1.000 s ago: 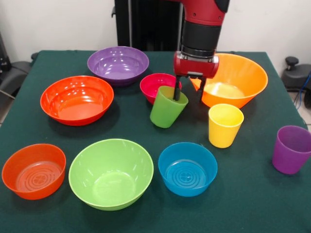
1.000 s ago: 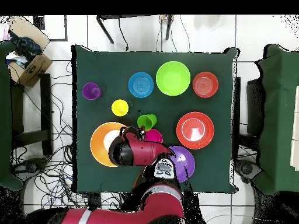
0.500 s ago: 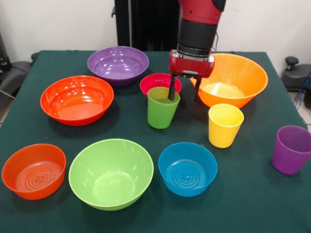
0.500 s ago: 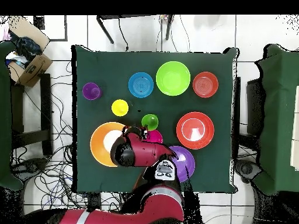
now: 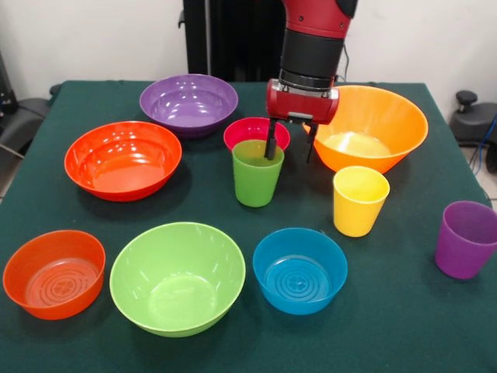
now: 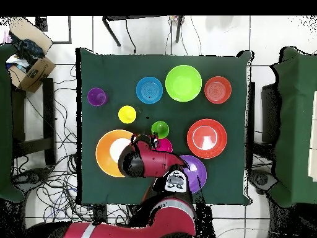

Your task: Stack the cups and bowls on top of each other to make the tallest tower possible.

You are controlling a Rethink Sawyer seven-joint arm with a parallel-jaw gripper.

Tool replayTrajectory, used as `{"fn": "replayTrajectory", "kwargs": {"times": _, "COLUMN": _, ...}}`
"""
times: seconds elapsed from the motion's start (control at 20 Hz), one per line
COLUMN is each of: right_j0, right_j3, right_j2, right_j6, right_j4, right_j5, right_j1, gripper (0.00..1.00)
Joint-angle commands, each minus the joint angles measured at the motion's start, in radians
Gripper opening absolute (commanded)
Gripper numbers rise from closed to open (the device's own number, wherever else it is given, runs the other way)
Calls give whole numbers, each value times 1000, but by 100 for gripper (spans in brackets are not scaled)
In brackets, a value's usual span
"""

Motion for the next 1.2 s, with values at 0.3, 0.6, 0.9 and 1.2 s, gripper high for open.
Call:
{"fn": "replayTrajectory", "kwargs": {"times": 0.3, "right_j0": 9, "right_j3": -45, "right_j2": 33, "right_j6": 116, "right_j4": -30, "right_j5": -4, "right_j1": 63, "gripper": 100}}
{"fn": "replayTrajectory", "kwargs": {"times": 0.6, "right_j0": 26, "right_j3": -58, "right_j2": 7, "right_j6": 107, "right_j4": -18, "right_j5": 30, "right_j1": 64, "gripper": 0}}
{"fn": "replayTrajectory", "kwargs": {"times": 0.9, "right_j0": 31, "right_j3": -48, "right_j2": 5, "right_j6": 113, "right_j4": -19, "right_j5": 36, "right_j1": 53, "gripper": 0}}
{"fn": "replayTrajectory", "kwargs": {"times": 1.2, "right_j0": 10, "right_j3": -19, "right_j2": 47, "right_j6": 102, "right_j4": -15, "right_j5": 132, "right_j1": -23, "gripper": 0}}
